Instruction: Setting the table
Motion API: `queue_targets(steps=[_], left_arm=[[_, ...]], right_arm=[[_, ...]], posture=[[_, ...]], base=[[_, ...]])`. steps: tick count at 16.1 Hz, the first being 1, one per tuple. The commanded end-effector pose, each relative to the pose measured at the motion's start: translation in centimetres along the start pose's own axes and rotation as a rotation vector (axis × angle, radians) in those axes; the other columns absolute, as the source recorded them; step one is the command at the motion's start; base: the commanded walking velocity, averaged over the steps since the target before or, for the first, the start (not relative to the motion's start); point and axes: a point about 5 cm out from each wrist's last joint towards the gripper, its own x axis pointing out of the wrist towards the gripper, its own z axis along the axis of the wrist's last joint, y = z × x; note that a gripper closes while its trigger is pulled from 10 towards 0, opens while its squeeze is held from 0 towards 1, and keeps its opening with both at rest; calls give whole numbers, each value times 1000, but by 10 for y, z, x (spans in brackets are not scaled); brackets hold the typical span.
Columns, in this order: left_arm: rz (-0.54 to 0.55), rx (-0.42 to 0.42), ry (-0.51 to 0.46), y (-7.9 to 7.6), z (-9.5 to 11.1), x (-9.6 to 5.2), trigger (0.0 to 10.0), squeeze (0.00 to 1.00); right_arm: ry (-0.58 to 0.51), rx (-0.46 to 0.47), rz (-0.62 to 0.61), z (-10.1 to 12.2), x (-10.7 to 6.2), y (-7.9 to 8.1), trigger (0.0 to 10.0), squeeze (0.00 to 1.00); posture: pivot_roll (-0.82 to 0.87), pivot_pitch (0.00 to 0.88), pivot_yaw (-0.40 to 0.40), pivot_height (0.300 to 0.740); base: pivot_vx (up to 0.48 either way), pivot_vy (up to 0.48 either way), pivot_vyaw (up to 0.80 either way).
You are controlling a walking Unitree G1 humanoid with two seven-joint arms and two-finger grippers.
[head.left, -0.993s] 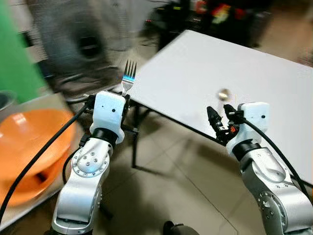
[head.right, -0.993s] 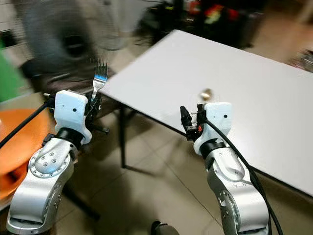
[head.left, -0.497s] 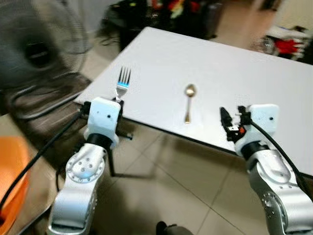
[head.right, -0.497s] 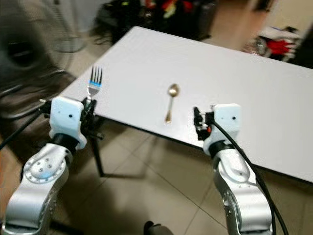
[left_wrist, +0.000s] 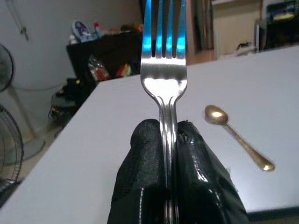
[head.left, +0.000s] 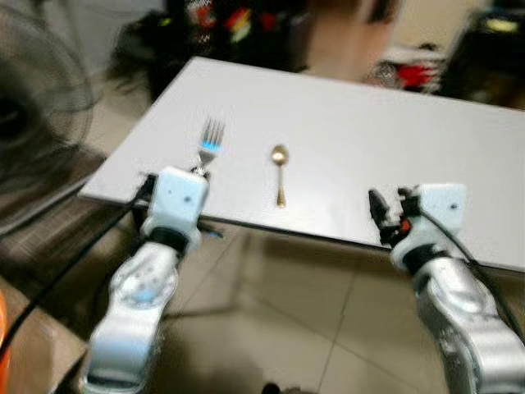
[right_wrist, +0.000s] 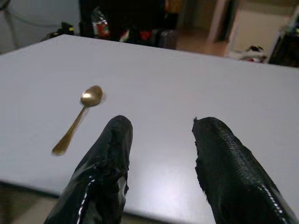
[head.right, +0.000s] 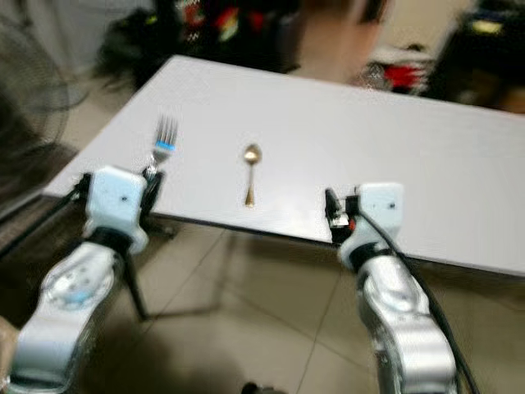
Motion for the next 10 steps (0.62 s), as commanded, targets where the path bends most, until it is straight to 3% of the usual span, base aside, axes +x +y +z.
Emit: queue_targets(steps=[1,2,10], left_arm=[[-14,-6,-21,-5,4,2,10000,0],[-14,-12,-20,-5,4,2,10000,0],[26,-40,18,-2,-5,-1,10000,0]], right_arm=[[12,-16,-21,0,-1,-6,10000,0],[14,-12,-18,-1,-1,-6,10000,0],[48,-20,34,-4,2,-7,10000,0]], posture=[[-70,22,-23,740],[-70,22,-23,740],[-71,32,-38,740]], base=[[0,-405,-800],[0,-416,-800],[0,-414,0]])
